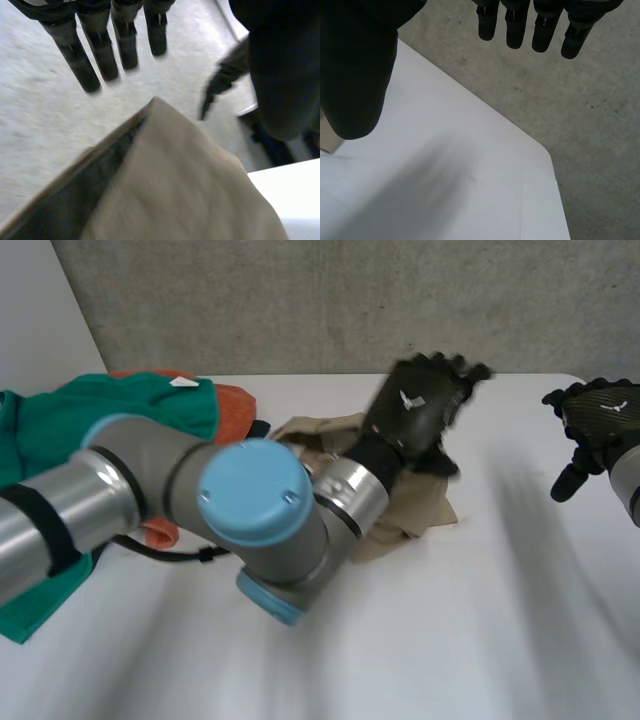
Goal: Fold the laundry.
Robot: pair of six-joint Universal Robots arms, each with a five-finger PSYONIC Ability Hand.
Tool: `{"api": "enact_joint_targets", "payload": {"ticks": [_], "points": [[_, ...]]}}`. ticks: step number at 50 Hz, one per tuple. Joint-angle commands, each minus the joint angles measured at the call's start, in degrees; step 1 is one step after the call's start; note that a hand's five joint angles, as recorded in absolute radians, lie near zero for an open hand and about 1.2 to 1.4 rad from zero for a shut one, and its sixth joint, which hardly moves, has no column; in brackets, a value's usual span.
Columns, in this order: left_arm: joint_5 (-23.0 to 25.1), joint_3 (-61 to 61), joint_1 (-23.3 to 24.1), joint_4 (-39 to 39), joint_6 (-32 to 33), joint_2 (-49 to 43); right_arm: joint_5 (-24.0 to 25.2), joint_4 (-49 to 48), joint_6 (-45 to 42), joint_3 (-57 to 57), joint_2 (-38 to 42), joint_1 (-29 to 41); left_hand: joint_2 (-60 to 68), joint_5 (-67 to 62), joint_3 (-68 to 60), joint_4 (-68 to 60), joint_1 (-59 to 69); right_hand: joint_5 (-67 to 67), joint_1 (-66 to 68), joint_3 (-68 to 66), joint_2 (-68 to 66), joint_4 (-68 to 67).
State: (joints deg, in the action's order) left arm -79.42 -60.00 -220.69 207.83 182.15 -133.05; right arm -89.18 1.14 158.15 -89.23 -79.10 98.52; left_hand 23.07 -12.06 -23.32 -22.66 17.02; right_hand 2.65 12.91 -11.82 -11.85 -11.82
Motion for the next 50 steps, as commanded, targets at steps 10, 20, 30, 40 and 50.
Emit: {"api": "enact_joint_targets", "payload": {"ticks": [10,20,30,40,50], "points": [[-7.68,-12.85,-8.35,-5.07,3.65,17.64,12.36,1.5,-8.73,-1.74,0.0,-0.96,-9.99,8.99,10.25,9.58,-3.94,-2.65,-2.91,1.82,1.85,1.82],[-8.12,-30.15,-16.08,-11.13,11.99,23.63,13.42,6.07,-9.44,-3.41,-1.76,6.33,-9.99,8.99,10.25,9.58,-3.94,-2.65,-2.91,1.82,1.85,1.82],[-8.21,-33.08,-21.62,-10.34,16.04,18.72,12.01,3.34,-10.93,-2.36,2.36,8.53,-9.49,8.49,9.74,9.08,-3.44,-2.65,-2.91,1.82,1.85,1.82],[-7.42,-21.66,-25.67,-11.4,20.0,5.54,7.71,2.47,-12.16,-1.74,4.39,10.73,-9.15,8.15,9.4,8.74,-3.1,-2.65,-2.91,1.82,1.85,1.82],[-2.51,-11.99,-25.49,-17.28,19.47,-3.61,5.07,0.97,-12.34,-1.74,5.27,10.56,47.23,-48.24,-46.98,-47.64,53.28,-2.65,-2.91,1.82,1.85,1.82]]}}
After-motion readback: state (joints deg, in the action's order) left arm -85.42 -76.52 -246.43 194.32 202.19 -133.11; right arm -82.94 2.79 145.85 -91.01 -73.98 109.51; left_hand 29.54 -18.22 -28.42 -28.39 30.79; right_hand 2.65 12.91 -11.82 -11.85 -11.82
